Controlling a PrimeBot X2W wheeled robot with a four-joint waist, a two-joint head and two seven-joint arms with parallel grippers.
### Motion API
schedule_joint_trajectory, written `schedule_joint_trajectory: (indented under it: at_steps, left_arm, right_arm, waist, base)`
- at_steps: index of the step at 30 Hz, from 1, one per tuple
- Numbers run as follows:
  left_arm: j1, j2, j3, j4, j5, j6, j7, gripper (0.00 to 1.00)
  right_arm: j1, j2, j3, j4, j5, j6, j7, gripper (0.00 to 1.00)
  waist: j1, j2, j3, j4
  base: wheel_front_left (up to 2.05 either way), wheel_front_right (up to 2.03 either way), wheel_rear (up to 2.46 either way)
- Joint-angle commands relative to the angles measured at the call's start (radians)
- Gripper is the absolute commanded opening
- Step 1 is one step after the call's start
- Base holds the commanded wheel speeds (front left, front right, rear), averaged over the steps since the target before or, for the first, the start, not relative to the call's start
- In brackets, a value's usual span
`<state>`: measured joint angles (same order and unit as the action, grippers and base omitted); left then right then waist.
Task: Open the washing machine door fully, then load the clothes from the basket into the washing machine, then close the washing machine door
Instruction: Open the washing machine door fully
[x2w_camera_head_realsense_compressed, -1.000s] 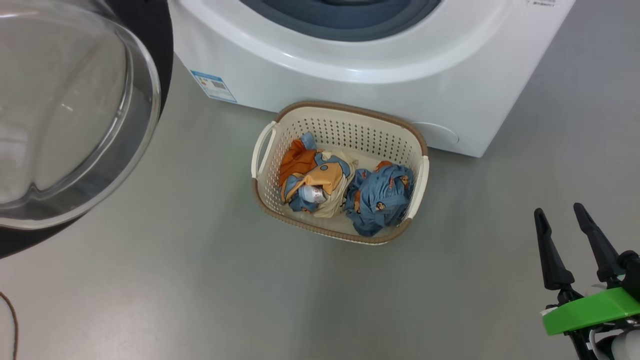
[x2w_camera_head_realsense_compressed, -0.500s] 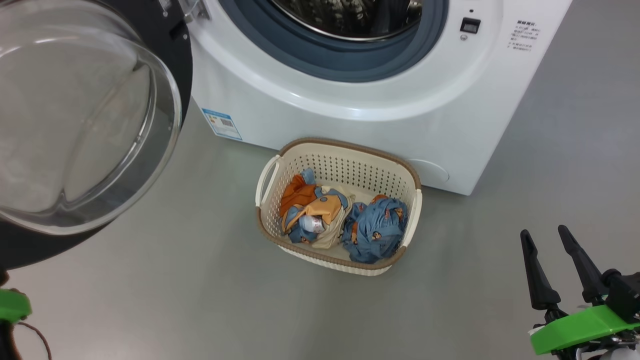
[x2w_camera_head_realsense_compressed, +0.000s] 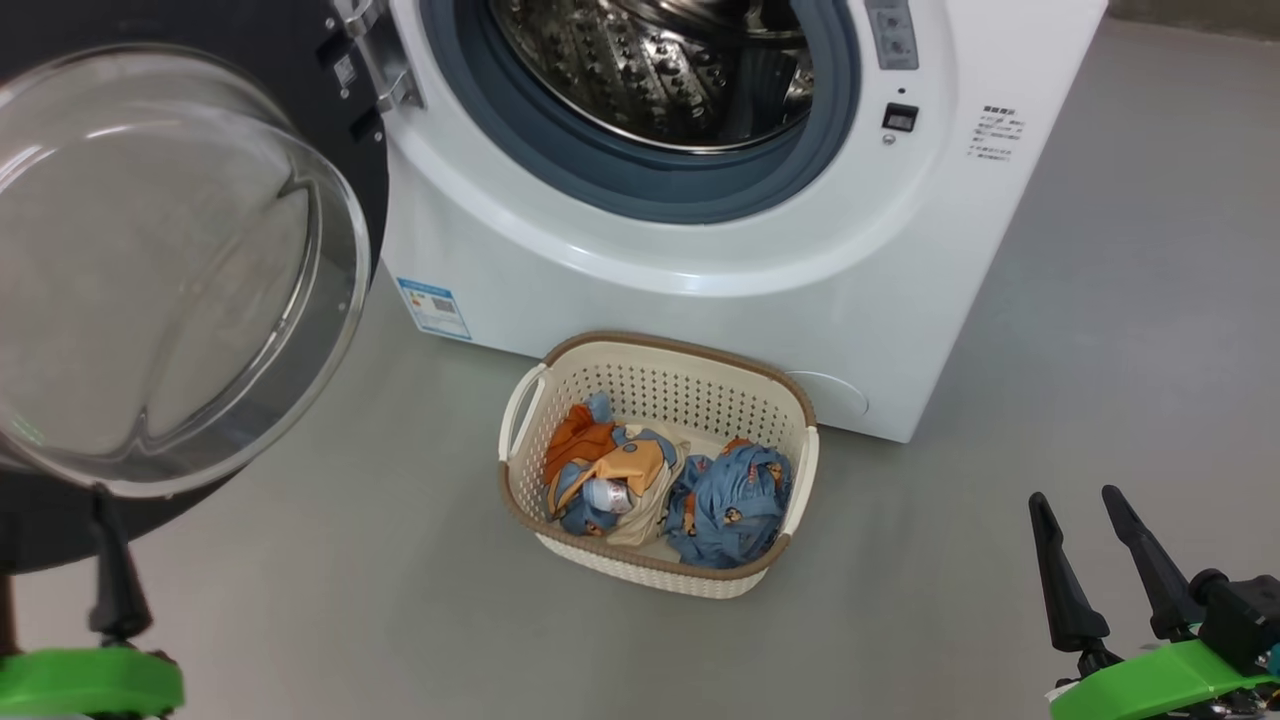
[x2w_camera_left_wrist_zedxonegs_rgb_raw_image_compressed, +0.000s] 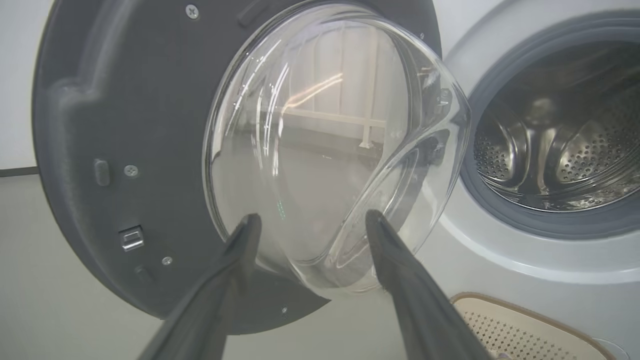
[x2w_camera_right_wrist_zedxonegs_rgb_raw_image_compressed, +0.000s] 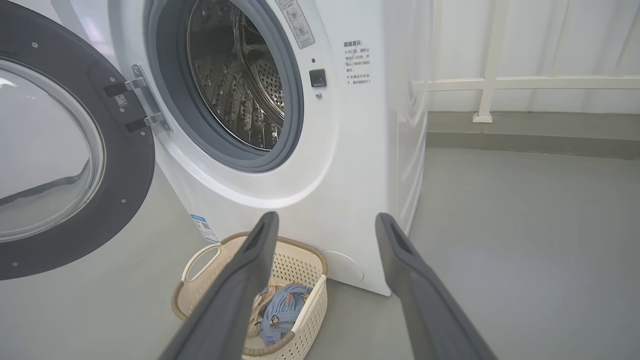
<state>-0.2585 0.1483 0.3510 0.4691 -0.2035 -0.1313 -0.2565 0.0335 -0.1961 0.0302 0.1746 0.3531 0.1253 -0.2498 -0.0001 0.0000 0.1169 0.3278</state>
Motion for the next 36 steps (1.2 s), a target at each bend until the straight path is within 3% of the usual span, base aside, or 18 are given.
schedule_joint_trajectory:
  at_steps: [1, 18, 26, 36]
  left_arm:
    - [0.016, 0.032, 0.004, -0.051, -0.011, 0.001, -0.005, 1.00]
    - [0.136, 0.009, -0.162, -0.165, -0.028, 0.001, -0.005, 1.00]
    - [0.176, 0.006, -0.209, -0.201, -0.030, 0.001, -0.005, 1.00]
    - [0.185, 0.016, -0.247, -0.199, -0.062, 0.001, -0.005, 1.00]
  right_arm:
    - [0.003, -0.015, 0.023, -0.022, 0.002, 0.005, -0.012, 1.00]
    - [0.022, -0.003, 0.019, -0.031, 0.005, 0.005, -0.012, 1.00]
    - [0.030, 0.005, 0.016, -0.034, 0.006, 0.005, -0.012, 1.00]
    - [0.035, 0.010, 0.009, -0.036, 0.006, 0.005, -0.012, 1.00]
  waist:
    - [0.0001, 0.0000, -0.016, -0.016]
    - [0.0001, 0.0000, -0.040, -0.165]
    - [0.0001, 0.0000, -0.049, -0.262]
    - [0.0001, 0.0000, -0.046, -0.318]
  base:
    - [0.00, 0.00, 0.00]
    - [0.00, 0.00, 0.00]
    - [0.00, 0.00, 0.00]
    - [0.00, 0.00, 0.00]
